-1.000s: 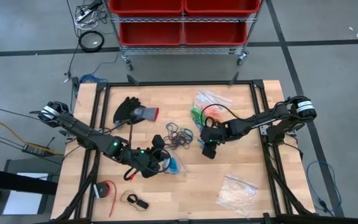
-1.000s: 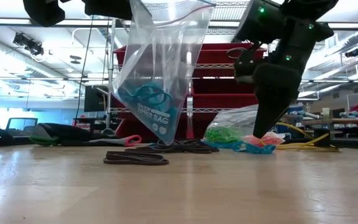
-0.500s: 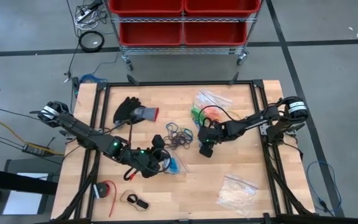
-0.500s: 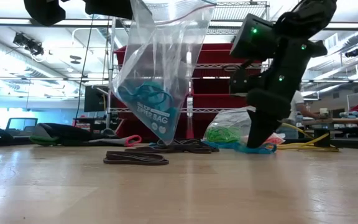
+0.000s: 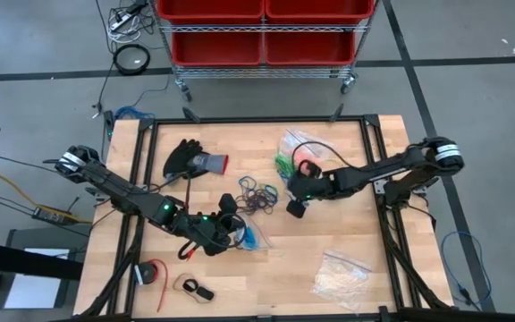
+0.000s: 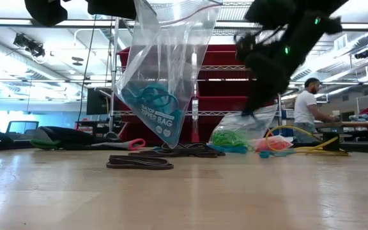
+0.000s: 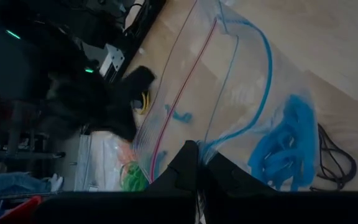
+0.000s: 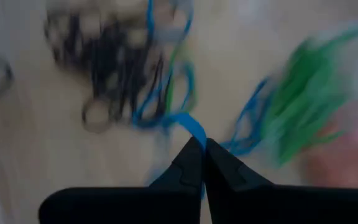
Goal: Sort rubber bands
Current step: Put the blue rubber band into the transparent zip bag
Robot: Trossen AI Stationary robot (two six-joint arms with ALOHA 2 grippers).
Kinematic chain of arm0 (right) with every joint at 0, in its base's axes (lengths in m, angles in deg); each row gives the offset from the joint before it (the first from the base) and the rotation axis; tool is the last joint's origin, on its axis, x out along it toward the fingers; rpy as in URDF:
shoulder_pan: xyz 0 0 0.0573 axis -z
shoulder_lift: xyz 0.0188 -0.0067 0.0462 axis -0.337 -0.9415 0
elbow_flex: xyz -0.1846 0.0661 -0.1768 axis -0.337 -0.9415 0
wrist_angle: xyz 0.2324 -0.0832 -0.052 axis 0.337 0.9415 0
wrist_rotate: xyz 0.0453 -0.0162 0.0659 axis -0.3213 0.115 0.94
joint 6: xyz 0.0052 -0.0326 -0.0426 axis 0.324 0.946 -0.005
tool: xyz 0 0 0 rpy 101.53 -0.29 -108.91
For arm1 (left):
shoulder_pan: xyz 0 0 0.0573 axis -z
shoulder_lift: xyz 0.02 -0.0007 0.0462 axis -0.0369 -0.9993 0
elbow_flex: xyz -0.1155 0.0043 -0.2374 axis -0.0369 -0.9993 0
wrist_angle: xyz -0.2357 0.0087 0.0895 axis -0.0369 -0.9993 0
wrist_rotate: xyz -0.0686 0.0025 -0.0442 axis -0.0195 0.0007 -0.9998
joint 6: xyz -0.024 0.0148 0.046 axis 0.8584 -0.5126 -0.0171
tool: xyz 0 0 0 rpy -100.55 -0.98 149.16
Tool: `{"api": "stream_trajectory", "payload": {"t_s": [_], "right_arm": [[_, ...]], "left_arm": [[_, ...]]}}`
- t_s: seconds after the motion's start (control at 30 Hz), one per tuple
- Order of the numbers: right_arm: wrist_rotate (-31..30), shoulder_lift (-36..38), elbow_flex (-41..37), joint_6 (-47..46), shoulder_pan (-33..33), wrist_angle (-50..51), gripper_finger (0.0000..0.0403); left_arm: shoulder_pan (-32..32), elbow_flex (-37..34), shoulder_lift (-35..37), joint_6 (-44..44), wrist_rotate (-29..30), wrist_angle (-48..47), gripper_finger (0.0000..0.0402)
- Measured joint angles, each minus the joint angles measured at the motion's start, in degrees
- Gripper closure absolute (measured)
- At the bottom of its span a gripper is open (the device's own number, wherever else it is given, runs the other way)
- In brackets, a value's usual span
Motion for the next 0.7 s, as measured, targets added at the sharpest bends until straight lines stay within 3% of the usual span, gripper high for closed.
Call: {"api": "stream_trajectory", "payload": {"t_s": [0.17,0.43,0.57,0.7], "right_arm": [[-7.5,6.4,0.1,0.4,-2.3,-0.7,0.0402],[-7.4,13.5,0.1,1.6,-5.8,-10.4,0.0402],[-5.8,13.3,1.5,4.9,-9.0,-18.5,0.0403],[-6.1,10.4,8.0,8.3,-13.0,-19.2,0.0403]], "left_arm": [[0.0,0.0,0.0,0.0,0.0,0.0,0.0389],[0.0,0.0,0.0,0.0,0.0,0.0,0.0389],[-0.1,0.0,0.0,0.0,0.0,0.0,0.0389],[-0.6,0.0,0.0,0.0,0.0,-0.1,0.0389]]}}
